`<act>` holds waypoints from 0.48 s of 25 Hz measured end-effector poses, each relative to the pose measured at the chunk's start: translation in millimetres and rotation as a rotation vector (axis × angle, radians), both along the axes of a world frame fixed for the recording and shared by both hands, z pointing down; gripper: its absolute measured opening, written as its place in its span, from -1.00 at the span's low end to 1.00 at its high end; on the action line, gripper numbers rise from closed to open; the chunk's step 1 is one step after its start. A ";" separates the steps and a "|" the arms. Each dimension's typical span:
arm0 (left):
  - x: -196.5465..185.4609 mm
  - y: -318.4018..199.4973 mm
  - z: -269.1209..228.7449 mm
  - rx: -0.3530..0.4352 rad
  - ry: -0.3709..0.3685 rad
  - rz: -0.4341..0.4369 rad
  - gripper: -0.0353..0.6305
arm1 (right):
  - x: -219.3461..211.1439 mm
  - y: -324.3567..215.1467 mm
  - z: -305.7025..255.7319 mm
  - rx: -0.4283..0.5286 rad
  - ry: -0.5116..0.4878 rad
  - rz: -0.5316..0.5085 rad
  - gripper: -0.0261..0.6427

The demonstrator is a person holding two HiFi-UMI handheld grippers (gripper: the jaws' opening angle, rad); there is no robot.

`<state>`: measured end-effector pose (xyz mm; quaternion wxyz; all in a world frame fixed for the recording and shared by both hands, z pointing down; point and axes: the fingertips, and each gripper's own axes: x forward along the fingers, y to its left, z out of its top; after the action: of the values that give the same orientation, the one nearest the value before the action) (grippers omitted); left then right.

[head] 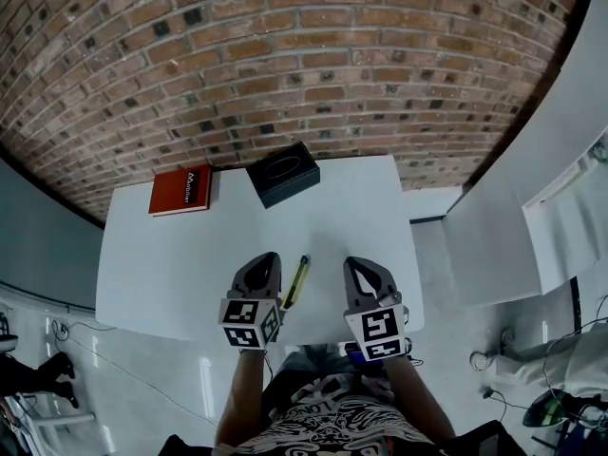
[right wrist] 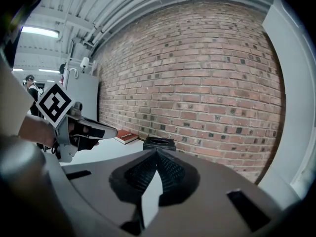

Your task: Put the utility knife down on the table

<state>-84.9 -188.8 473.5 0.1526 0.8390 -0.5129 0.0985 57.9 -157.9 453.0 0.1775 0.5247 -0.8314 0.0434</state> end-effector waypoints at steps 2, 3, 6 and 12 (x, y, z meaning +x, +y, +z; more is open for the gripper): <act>3.3 0.8 -0.5 0.002 0.001 0.006 -0.82 | 3.0 2.8 0.0 -0.002 -0.001 0.007 -0.92; 4.4 1.1 -0.8 0.003 0.000 0.009 -0.82 | 4.1 3.8 0.3 -0.003 -0.001 0.010 -0.92; 7.0 2.7 -0.9 0.005 -0.003 0.016 -0.82 | 7.3 5.4 1.5 -0.005 -0.001 0.020 -0.92; 4.2 3.6 -1.6 0.004 -0.002 0.016 -0.82 | 9.7 5.9 -0.9 -0.001 -0.005 0.033 -0.92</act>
<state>-80.7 -185.2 471.9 0.1497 0.8432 -0.5067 0.0997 67.6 -152.0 452.1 0.1750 0.5380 -0.8232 0.0479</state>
